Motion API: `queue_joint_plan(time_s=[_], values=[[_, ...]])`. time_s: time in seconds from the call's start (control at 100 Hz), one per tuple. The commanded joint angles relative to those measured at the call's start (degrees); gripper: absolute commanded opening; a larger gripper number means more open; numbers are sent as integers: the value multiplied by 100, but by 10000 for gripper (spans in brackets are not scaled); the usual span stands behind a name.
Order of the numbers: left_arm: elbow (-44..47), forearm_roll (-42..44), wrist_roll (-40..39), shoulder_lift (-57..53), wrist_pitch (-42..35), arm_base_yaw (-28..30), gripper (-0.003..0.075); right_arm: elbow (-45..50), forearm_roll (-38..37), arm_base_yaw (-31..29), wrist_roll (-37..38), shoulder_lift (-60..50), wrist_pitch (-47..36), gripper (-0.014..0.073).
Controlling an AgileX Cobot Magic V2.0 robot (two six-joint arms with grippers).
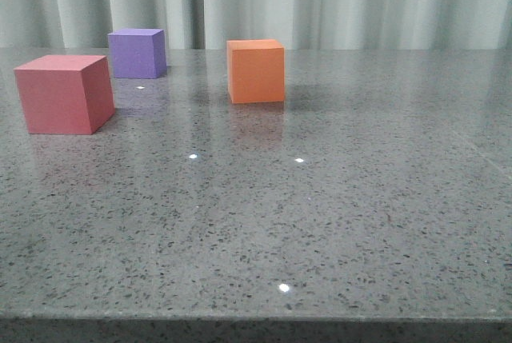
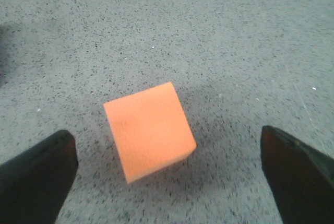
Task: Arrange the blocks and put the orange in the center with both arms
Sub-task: 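Move the open left gripper over the orange cube and close on it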
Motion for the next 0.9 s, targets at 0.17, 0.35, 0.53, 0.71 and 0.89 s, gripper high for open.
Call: queue_joint_plan(time_s=[0.17,0.35,0.53,0.71,0.89], values=[[-919,540,-636,411,104,-41,657,-147,-102,-39,-39,-7,-429,-69],[-916,892,-1065,527,212,-41,657,-147,-102,-39,-39,-7,-429,-69],[-916,907,-1116,742,191,-41,657,-147,-102,-39,-39,-7,-429,-69],[-916,907,-1171,989,191,-41,657,-147,-102,-39,-39,-7,-429,-69],[-916,907,-1207,1115,144,-41,657,-147,-102,-39,-39,-7,-429,-69]])
